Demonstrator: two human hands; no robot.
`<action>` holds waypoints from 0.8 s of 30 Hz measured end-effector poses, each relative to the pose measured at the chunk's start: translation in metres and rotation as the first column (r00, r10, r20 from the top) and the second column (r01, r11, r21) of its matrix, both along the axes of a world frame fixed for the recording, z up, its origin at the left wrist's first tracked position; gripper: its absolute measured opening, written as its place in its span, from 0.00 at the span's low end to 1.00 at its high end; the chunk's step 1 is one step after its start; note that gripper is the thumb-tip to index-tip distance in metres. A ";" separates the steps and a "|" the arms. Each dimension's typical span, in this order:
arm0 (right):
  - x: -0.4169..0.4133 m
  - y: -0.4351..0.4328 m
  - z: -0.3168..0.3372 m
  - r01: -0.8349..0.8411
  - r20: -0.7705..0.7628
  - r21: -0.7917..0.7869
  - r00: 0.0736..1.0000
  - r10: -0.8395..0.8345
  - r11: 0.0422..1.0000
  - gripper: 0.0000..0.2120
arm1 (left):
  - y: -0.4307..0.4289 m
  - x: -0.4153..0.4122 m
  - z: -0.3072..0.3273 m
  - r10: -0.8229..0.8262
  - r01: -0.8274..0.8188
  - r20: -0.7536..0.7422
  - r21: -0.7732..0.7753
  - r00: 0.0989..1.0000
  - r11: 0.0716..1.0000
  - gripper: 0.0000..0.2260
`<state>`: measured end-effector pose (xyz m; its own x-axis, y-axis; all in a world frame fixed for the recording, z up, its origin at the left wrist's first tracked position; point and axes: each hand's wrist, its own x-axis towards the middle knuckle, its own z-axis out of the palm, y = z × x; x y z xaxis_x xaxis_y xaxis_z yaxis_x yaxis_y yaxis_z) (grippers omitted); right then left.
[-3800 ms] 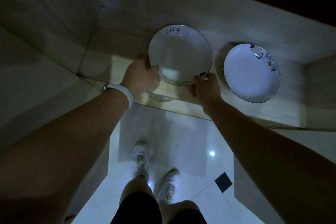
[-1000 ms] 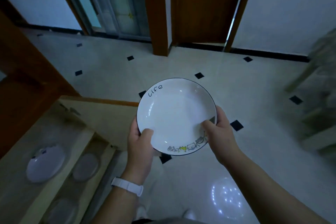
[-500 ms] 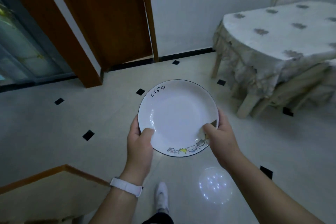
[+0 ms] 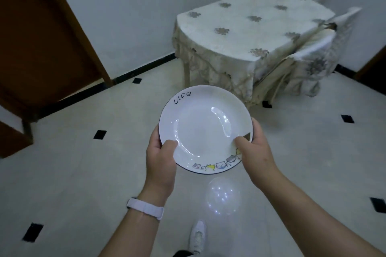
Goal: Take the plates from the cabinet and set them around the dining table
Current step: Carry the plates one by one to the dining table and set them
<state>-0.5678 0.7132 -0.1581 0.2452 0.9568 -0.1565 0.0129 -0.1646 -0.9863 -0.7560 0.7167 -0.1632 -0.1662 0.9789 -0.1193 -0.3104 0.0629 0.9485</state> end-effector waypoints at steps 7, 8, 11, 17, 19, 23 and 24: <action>0.038 0.050 0.015 0.197 0.037 0.057 0.979 -0.199 0.979 0.26 | 0.086 0.044 0.011 -0.181 0.180 0.017 0.039 0.983 0.983 0.21; 0.045 0.052 0.016 0.225 0.034 0.061 0.973 -0.228 0.972 0.26 | 0.093 0.053 0.012 -0.209 0.208 0.012 0.040 0.978 0.977 0.21; 0.070 0.052 0.019 0.293 0.029 0.069 0.955 -0.296 0.953 0.25 | 0.111 0.082 0.014 -0.292 0.291 0.013 0.040 0.956 0.956 0.21; 0.132 0.057 0.015 0.429 -0.028 0.078 0.903 -0.428 0.900 0.26 | 0.140 0.156 0.013 -0.422 0.422 0.012 0.000 0.907 0.907 0.24; 0.155 0.061 0.012 0.471 -0.036 0.067 0.882 -0.470 0.880 0.25 | 0.149 0.183 0.012 -0.447 0.447 0.001 -0.008 0.895 0.894 0.23; 0.213 0.077 0.002 0.524 -0.047 0.040 0.852 -0.522 0.851 0.26 | 0.170 0.247 0.008 -0.479 0.479 -0.038 -0.019 0.877 0.878 0.23; 0.230 0.082 0.001 0.530 -0.052 0.036 0.847 -0.528 0.847 0.26 | 0.175 0.264 0.008 -0.488 0.488 -0.053 -0.015 0.871 0.873 0.23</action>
